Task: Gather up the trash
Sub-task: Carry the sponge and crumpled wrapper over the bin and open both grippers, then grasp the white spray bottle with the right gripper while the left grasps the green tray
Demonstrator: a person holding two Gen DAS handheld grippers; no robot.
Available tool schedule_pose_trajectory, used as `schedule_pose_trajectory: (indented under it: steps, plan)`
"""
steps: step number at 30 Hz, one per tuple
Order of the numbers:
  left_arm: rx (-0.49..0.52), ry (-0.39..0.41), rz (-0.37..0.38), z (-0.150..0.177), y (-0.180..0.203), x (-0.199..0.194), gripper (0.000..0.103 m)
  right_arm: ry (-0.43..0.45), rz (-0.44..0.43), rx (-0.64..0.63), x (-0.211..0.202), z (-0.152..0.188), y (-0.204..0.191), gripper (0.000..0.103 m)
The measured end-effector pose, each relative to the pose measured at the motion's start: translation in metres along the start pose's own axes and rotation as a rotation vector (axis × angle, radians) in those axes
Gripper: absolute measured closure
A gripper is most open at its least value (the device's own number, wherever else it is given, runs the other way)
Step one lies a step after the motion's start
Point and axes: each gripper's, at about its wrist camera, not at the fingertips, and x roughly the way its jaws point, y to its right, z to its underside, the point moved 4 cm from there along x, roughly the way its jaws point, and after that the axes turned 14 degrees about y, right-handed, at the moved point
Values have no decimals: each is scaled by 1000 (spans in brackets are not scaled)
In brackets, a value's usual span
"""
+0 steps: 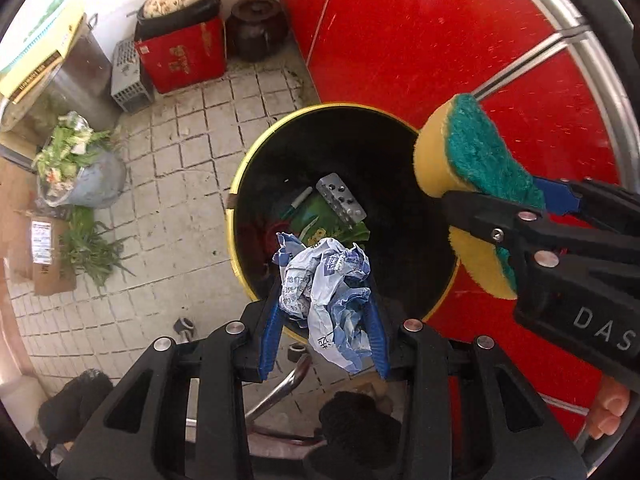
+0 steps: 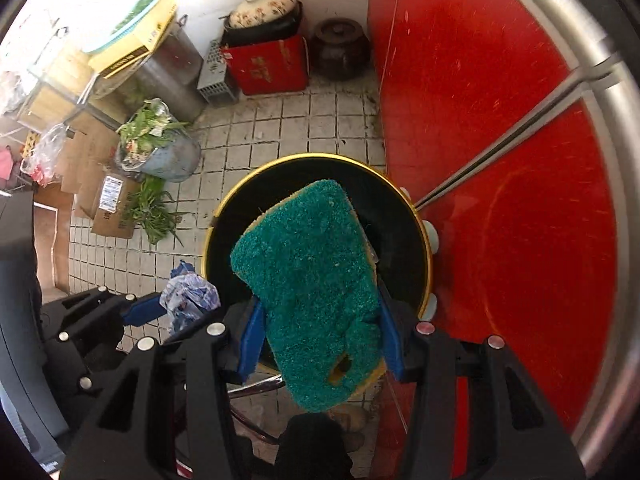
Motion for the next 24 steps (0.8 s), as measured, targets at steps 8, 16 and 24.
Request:
schedule_pose_trajectory:
  steps: [8, 16, 24]
  plan:
    - [-75, -70, 29, -2, -13, 47, 29, -12, 1, -27, 38, -6, -8, 35]
    - [-22, 54, -120, -14, -36, -67, 6, 39, -67, 13, -20, -27, -25, 7]
    - [-26, 212, -155, -27, -17, -210, 6, 163, -188, -3, -151, -54, -63, 7]
